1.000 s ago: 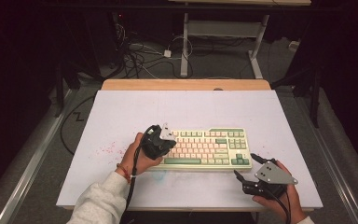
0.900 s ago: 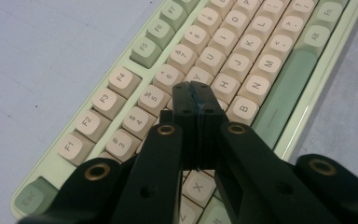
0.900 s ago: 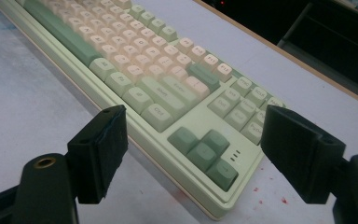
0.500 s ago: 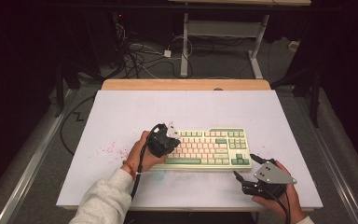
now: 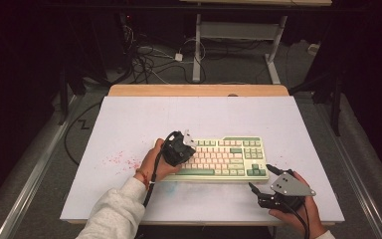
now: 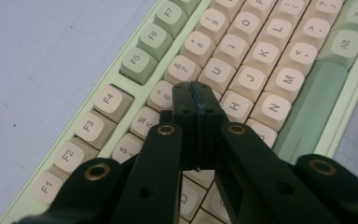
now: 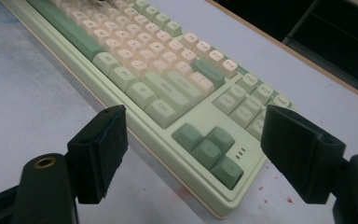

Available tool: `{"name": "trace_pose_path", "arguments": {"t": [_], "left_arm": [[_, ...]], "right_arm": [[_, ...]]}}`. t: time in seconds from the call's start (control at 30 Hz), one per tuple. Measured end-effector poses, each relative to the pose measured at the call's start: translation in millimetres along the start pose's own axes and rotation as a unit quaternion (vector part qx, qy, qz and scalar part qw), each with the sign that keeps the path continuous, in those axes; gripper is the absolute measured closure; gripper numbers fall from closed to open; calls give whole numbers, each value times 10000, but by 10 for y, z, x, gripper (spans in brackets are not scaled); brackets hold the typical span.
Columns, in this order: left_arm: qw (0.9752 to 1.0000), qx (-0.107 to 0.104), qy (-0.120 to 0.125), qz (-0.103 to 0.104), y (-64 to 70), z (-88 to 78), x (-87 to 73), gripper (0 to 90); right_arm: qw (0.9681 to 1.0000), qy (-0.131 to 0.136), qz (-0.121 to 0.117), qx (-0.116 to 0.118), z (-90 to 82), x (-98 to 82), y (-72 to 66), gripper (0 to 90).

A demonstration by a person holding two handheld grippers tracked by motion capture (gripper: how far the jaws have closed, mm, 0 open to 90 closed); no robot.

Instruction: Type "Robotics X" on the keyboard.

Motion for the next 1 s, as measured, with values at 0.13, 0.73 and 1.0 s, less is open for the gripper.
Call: {"name": "trace_pose_path", "arguments": {"t": [0.13,0.73,1.0], "left_arm": [[10000,5,-48,3,-10,20,-3,872],[9998,14,-162,72,5,53,-9,871],[10000,63,9,28,-22,-12,-9,862]], "right_arm": [[10000,-9,0,15,3,-3,-1,236],[9999,-83,-51,45,13,-12,-20,236],[10000,-53,-49,31,2,-5,-11,236]]}}
Point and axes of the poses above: each handheld gripper's, and its own axes: z roughly forward along the jaws, x roughly out of its top, y roughly to its right, the point moved 3 cm from there along z, roughly forward along the jaws, and after that the axes turned 1 degree about -x, right-handed, at the moved point
